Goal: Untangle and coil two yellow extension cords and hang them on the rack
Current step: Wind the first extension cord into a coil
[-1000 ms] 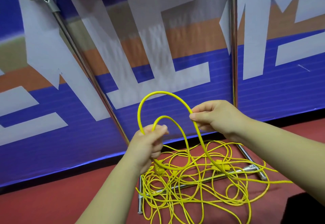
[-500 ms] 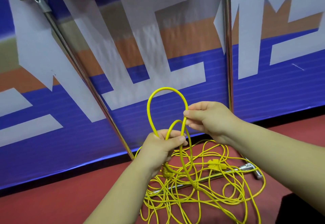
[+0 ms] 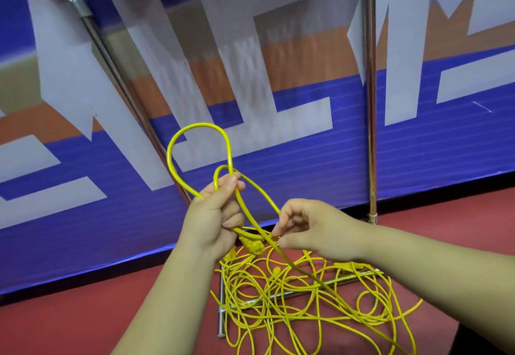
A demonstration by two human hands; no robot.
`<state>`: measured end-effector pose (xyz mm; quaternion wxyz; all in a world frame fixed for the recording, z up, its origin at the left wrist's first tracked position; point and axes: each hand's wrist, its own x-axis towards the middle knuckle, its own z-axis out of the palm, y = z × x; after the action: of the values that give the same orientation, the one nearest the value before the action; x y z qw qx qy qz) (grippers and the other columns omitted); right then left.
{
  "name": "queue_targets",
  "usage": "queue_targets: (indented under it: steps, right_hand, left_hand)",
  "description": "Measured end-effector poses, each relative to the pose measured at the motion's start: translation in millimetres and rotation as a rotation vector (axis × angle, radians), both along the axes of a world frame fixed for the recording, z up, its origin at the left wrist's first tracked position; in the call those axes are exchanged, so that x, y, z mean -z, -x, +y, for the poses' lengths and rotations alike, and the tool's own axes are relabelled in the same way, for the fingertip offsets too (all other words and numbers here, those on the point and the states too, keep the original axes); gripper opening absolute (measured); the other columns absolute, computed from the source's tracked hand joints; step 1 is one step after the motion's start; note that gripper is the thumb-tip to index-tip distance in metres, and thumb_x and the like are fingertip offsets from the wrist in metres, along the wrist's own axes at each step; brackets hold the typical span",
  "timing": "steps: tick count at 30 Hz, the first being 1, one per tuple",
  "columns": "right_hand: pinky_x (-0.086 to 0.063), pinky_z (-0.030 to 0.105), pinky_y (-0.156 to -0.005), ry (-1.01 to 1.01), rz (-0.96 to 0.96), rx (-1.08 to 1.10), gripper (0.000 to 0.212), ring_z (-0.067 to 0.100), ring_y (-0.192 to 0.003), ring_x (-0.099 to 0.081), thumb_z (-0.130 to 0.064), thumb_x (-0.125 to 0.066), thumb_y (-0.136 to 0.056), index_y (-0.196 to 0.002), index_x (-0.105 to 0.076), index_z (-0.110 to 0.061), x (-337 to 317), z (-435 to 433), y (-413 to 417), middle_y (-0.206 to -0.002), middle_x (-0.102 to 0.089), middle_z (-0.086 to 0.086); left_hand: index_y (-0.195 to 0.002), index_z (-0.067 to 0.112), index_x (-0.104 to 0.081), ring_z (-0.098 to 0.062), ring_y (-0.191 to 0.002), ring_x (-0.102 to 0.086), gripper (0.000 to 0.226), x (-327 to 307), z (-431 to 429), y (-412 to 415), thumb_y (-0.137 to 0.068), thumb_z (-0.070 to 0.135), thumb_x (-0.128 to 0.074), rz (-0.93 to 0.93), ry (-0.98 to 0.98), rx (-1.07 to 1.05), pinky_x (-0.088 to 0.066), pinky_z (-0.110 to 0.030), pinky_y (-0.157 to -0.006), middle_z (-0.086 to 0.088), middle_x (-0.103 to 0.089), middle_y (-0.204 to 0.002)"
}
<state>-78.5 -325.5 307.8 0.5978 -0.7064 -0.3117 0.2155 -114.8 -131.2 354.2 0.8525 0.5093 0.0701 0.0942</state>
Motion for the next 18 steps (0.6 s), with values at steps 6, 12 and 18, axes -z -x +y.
queue_targets:
  steps: [6, 12, 18]
  right_hand:
    - [-0.056, 0.036, -0.083, 0.036, -0.050, 0.028, 0.032, 0.014, -0.082, -0.067, 0.001, -0.080, -0.079, -0.087, -0.055, -0.019, 13, 16, 5, -0.097, -0.073, 0.011]
    - [-0.045, 0.021, -0.058, 0.087, -0.043, 0.019, 0.030, 0.007, -0.059, -0.055, 0.002, -0.074, -0.082, -0.082, -0.054, -0.020, 18, 27, 7, -0.081, -0.065, 0.003]
    - [-0.037, 0.021, -0.050, 0.076, 0.028, 0.074, 0.020, 0.012, -0.054, -0.044, 0.003, -0.064, -0.088, -0.087, -0.057, -0.015, 18, 20, 1, -0.067, -0.056, 0.005]
  left_hand:
    - [-0.093, 0.010, -0.065, 0.001, -0.033, -0.024, 0.013, 0, 3, 3, -0.083, 0.015, -0.060, -0.014, 0.064, -0.010, -0.014, -0.013, -0.035, 0.001, -0.064, -0.071]
    - [-0.094, 0.011, -0.066, 0.000, -0.033, -0.026, 0.014, 1, 11, 2, -0.082, 0.015, -0.060, -0.005, 0.075, -0.034, -0.015, -0.013, -0.035, 0.001, -0.066, -0.071]
    - [-0.100, 0.010, -0.067, -0.001, -0.036, -0.023, 0.010, 11, 29, 1, -0.095, 0.014, -0.058, 0.131, -0.077, -0.069, -0.019, -0.013, -0.034, -0.002, -0.070, -0.084]
